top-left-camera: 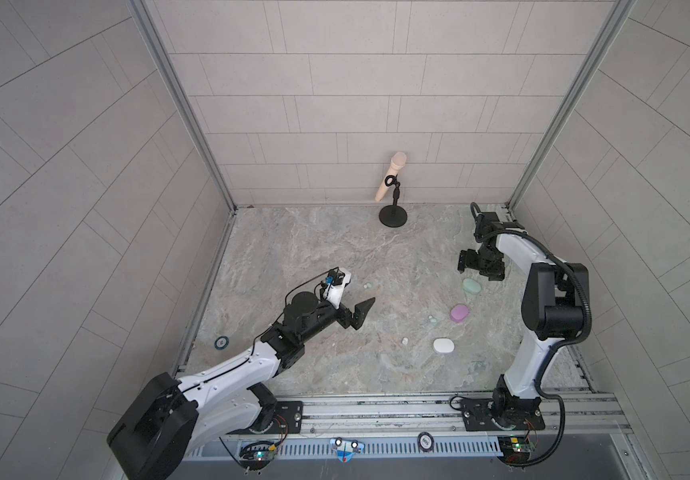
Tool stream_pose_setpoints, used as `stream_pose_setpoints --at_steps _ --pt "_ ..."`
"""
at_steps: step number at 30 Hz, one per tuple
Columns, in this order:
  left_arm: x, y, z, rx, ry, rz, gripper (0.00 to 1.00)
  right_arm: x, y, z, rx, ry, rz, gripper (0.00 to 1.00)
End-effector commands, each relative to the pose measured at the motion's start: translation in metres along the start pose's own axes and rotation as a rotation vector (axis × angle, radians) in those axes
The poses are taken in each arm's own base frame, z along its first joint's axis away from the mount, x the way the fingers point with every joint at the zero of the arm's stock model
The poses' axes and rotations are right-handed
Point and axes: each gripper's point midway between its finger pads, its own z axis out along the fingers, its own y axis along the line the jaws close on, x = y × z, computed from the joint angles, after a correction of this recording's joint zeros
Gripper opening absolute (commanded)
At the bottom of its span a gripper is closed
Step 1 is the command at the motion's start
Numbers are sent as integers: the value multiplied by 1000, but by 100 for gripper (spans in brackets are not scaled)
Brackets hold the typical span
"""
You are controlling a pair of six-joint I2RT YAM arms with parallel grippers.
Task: Insert the wireless bluetooth earbuds into the charging case
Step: 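Move the right gripper over the mint green earbud case, then lower the right gripper and close it on the mint green case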
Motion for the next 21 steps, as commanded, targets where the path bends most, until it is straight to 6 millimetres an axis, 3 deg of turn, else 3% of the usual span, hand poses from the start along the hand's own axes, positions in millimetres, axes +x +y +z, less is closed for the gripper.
stream_pose_setpoints --at_steps 1,7,14,21 --pt "-1 -3 1 13 -3 0 100 9 -8 8 40 26 93 93" --pt "-3 -3 -1 11 -8 4 100 14 1 28 -2 74 108 89" --pt "-2 -2 -2 6 -6 4 100 21 -8 40 -6 106 133 85" --pt "-2 -2 -2 4 -5 4 100 27 -2 48 -49 114 154 80"
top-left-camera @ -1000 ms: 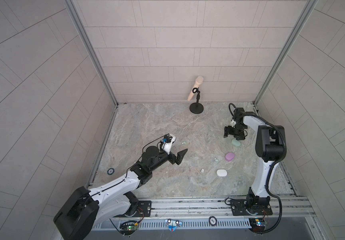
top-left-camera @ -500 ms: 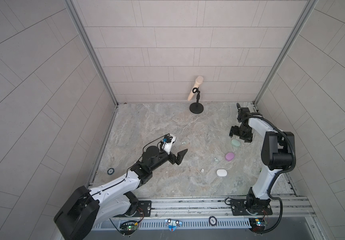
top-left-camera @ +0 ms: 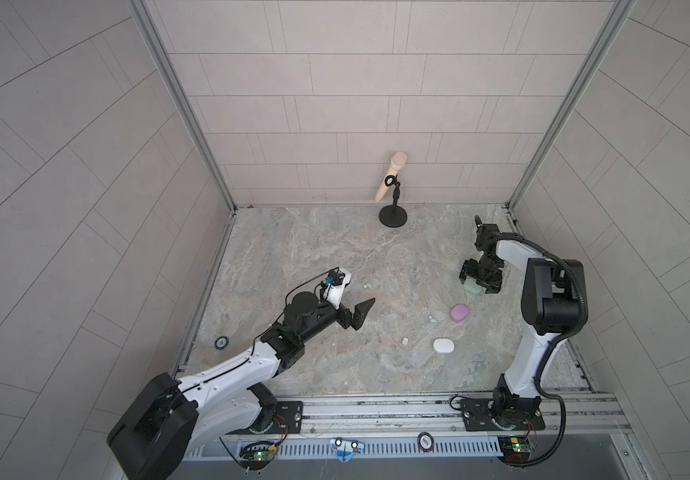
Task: Insert the wireless bluetooth earbuds into the charging case
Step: 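Lower the right gripper and close it on the mint green case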
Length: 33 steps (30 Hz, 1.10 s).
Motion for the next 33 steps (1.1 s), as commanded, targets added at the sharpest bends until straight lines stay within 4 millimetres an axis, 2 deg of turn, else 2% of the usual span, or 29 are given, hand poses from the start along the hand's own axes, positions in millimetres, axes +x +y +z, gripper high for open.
stream_pose_setpoints --at_steps 1,11,33 --pt "-3 -2 -1 3 -10 5 100 3 2 4 -15 10 24 79" --pt "-4 -2 -2 2 -14 7 100 4 0 1 -27 4 35 75" --pt "-6 -3 -3 6 -17 7 100 8 0 -12 -42 -4 35 72"
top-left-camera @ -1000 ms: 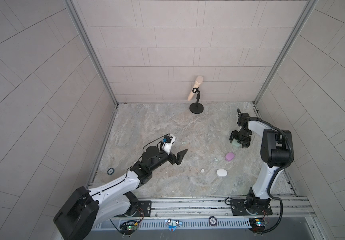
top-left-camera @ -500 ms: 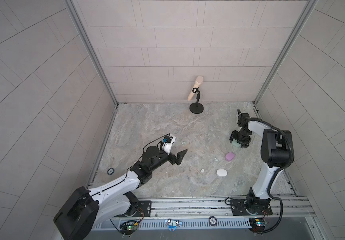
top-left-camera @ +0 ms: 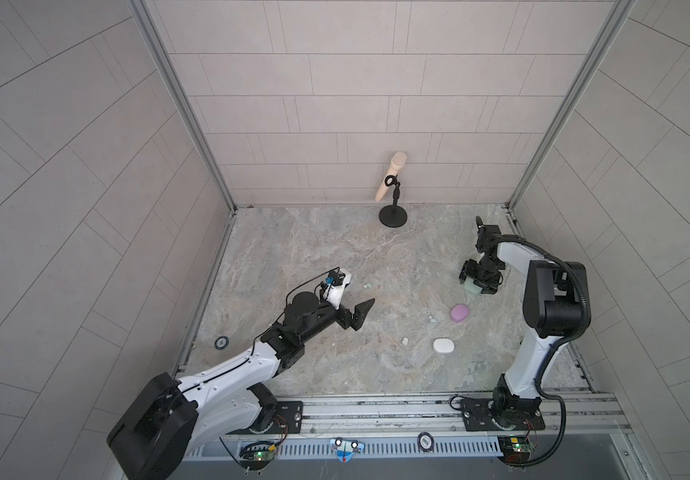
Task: Insert the wireless bluetooth earbuds into the charging case
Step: 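Lower the right gripper and close it on the mint green case, then lift the green case toward the left gripper while the left arm reaches toward it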
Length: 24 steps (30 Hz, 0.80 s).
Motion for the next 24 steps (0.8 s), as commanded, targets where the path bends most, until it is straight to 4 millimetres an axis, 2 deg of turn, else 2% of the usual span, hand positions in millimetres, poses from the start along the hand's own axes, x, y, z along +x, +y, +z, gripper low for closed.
stream_pose_setpoints --at_steps 1,8,16,20,24 --pt "-8 -4 -3 11 -27 9 100 6 -5 -8 12 3 15 71" --pt "-8 -3 -4 5 -30 12 100 9 -7 -5 12 15 16 60" --pt "-9 -3 -3 6 -27 20 100 14 -5 -18 -10 7 3 55" --pt "-7 -6 -1 23 -14 32 100 28 -2 -29 -33 15 -27 55" --pt "-7 -10 4 50 2 59 100 51 6 -44 -65 36 -83 54"
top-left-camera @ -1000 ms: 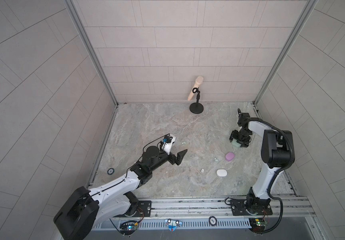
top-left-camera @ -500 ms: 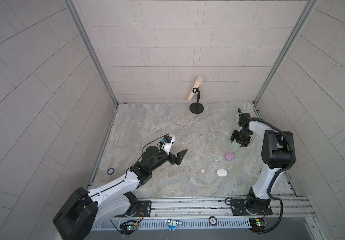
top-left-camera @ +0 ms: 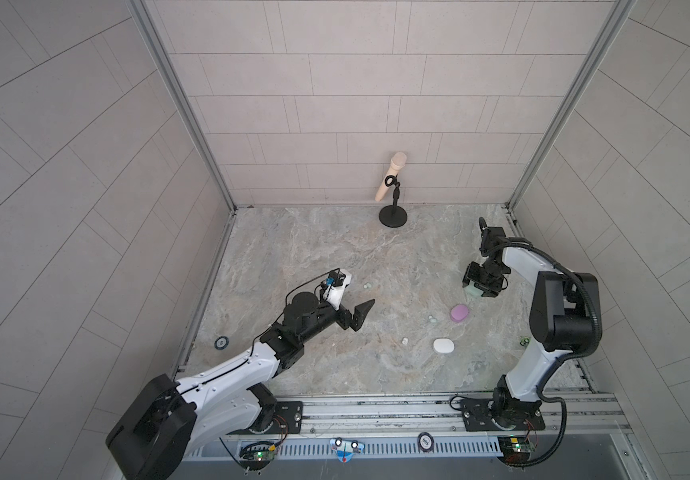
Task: Insert the wireless bluetooth earbuds into the charging case
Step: 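Lift the green case toward the left gripper while the left arm reaches toward it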
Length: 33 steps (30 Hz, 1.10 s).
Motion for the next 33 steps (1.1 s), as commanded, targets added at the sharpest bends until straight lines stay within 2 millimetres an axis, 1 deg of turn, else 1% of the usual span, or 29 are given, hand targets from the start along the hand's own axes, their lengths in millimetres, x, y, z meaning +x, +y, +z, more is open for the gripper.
stream_pose_setpoints --at_steps 1,6,10,13,15,18,22,26,30,33 --pt "-7 -8 6 45 -1 41 100 27 8 -20 -23 39 -64 54" --pt "-7 -22 20 134 24 104 100 63 33 -53 -88 53 -181 54" --pt "-15 -41 31 256 -3 142 100 90 56 -86 -133 59 -295 54" --pt "-20 -53 39 337 -16 161 100 113 78 -110 -248 76 -366 53" --pt "-17 -61 44 377 -3 182 100 127 89 -124 -288 68 -412 53" --pt "-16 -73 49 439 -1 209 100 147 102 -141 -317 82 -477 52" --pt "-22 -86 57 497 -7 237 100 168 119 -158 -345 88 -559 53" --pt "-26 -99 63 538 -12 270 100 183 133 -167 -360 91 -616 52" --pt "-24 -109 67 560 4 314 100 190 148 -173 -383 75 -645 53" --pt "-24 -115 68 575 -2 323 97 195 158 -176 -404 68 -654 52"
